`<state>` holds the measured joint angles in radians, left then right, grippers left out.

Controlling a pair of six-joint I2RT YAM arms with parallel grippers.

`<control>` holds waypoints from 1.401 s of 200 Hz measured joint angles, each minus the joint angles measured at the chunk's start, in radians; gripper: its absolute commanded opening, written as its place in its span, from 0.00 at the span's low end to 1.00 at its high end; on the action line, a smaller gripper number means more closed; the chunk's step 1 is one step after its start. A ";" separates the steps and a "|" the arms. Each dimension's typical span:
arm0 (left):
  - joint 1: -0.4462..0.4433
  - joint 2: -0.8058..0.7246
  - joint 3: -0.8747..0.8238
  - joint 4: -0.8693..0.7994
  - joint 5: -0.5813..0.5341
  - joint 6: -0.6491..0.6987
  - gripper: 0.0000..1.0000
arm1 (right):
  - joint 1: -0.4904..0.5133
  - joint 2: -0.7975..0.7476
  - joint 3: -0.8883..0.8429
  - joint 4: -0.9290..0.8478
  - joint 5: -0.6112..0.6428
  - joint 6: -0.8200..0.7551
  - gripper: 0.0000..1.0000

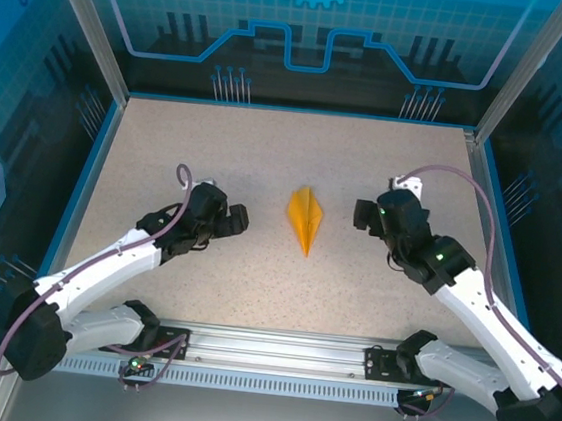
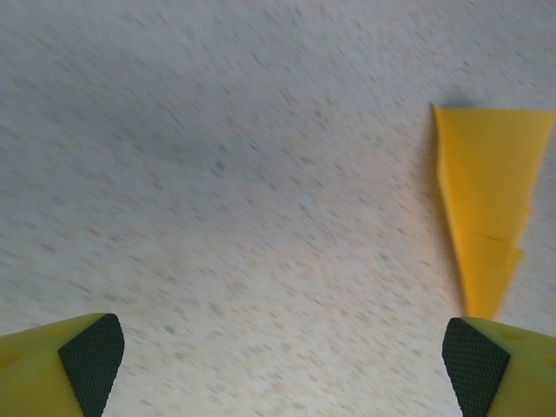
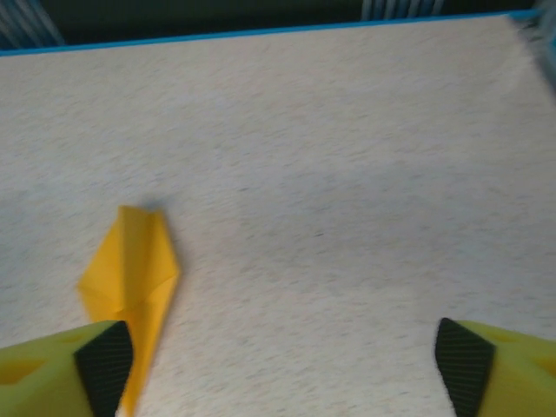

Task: Fold a paper plane with a square sheet of paper (pick it up from the middle)
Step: Reset both arms

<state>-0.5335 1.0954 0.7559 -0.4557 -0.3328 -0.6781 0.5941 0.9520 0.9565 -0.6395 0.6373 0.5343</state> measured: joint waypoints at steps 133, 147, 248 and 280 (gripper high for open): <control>0.282 0.046 -0.014 0.033 -0.242 0.263 0.99 | -0.425 0.209 -0.405 0.540 -0.076 -0.307 0.99; 0.295 0.064 -0.042 0.085 -0.243 0.290 0.98 | -0.452 0.249 -0.437 0.634 -0.120 -0.342 0.99; 0.351 0.274 -0.245 0.703 -0.092 0.562 0.99 | -0.493 0.389 -0.574 1.249 -0.359 -0.470 0.99; 0.357 0.273 -0.286 0.856 -0.037 0.634 0.99 | -0.490 0.496 -0.600 1.379 -0.407 -0.507 0.99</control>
<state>-0.1768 1.3685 0.4694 0.4000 -0.3695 -0.0444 0.1040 1.4479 0.3569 0.7395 0.2302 0.0269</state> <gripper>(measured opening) 0.985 0.994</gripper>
